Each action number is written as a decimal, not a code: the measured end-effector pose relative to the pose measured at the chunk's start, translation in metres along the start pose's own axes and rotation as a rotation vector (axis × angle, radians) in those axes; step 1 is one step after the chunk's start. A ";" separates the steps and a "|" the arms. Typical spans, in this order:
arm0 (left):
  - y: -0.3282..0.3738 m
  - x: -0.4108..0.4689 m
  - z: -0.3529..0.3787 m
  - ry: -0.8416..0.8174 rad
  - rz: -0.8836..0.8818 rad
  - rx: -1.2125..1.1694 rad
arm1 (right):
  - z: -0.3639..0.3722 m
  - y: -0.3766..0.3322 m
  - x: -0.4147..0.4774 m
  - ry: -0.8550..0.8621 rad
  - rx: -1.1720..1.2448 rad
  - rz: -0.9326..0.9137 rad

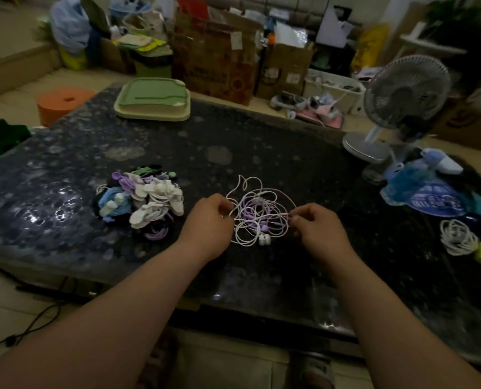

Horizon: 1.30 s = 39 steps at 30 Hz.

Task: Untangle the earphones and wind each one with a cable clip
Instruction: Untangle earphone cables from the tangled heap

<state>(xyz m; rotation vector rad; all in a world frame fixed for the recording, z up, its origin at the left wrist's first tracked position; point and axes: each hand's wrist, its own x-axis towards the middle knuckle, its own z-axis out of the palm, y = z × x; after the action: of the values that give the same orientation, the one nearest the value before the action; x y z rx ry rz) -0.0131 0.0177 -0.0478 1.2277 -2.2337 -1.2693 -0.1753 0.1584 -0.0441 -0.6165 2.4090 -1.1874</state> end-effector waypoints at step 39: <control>0.051 -0.032 0.011 -0.008 0.365 -0.247 | -0.082 -0.042 -0.060 -0.096 0.651 0.016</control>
<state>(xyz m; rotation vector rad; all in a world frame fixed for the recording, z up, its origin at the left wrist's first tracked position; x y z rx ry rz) -0.0279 0.0620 -0.0085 0.6894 -2.1019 -1.3475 -0.1591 0.2205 0.0455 -0.4250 1.7811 -1.7623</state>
